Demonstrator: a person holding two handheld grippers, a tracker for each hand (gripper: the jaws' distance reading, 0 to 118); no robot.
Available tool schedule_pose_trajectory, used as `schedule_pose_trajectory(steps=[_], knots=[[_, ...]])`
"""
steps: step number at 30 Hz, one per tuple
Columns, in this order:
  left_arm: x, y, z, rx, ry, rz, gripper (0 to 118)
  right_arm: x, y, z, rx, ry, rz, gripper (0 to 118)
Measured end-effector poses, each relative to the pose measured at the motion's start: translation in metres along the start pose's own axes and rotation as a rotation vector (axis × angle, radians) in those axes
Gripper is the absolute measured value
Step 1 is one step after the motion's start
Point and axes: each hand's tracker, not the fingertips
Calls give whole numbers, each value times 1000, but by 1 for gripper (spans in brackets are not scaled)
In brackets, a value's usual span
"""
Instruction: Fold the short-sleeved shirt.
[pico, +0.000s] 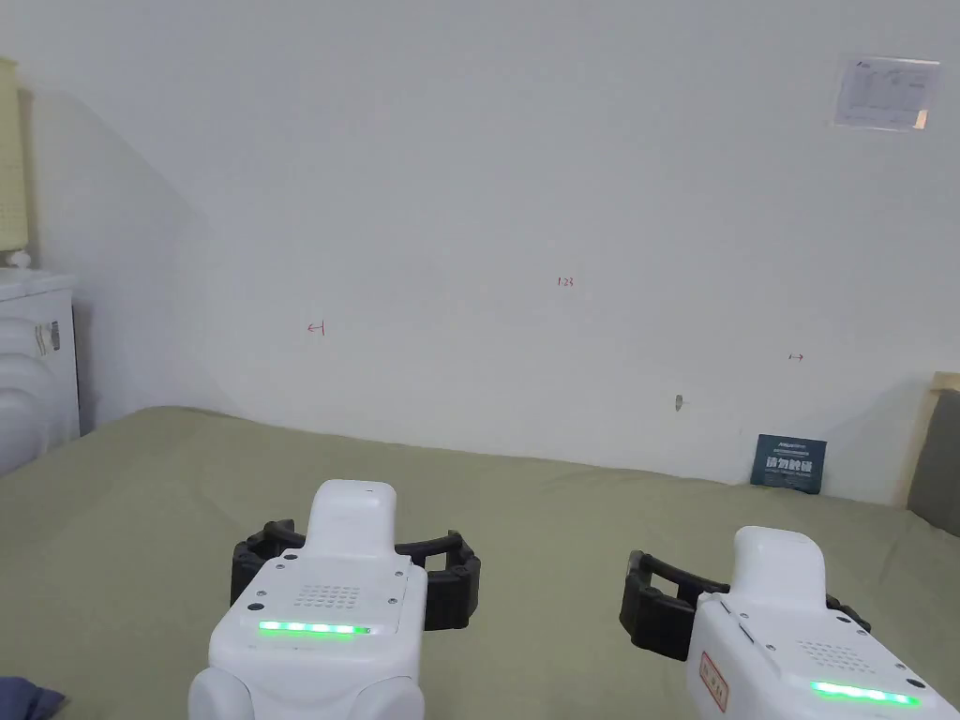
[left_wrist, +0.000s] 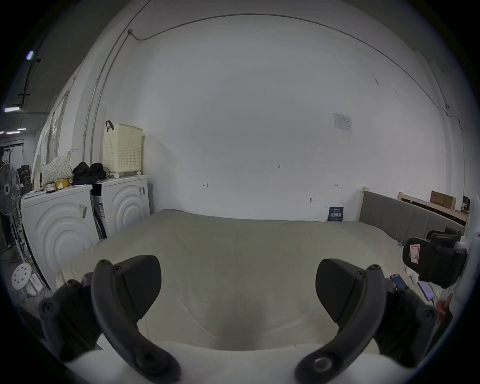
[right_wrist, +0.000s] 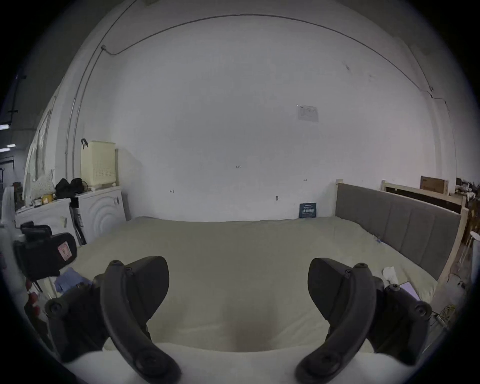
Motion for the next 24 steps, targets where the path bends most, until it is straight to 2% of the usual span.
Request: schedule_pose_trajectory(steps=[5,9,12,14,24], knots=[[0,1,0,3,-4,3,118,-2,-2,-7,-46,-41,28,110],[-1,-2,-1,-6,-5,27,118,-4,-5,-11,-67,-21,55,110],[-1,-4,-1,-16,4,10,118,0,-6,-8,-62,25,-22,110],[-3,-5,-1,-17,5,8,118,4,-4,-6,-53,25,-42,110],[-3,1,1,-9,7,29,118,7,11,-2,-32,3,-61,110]])
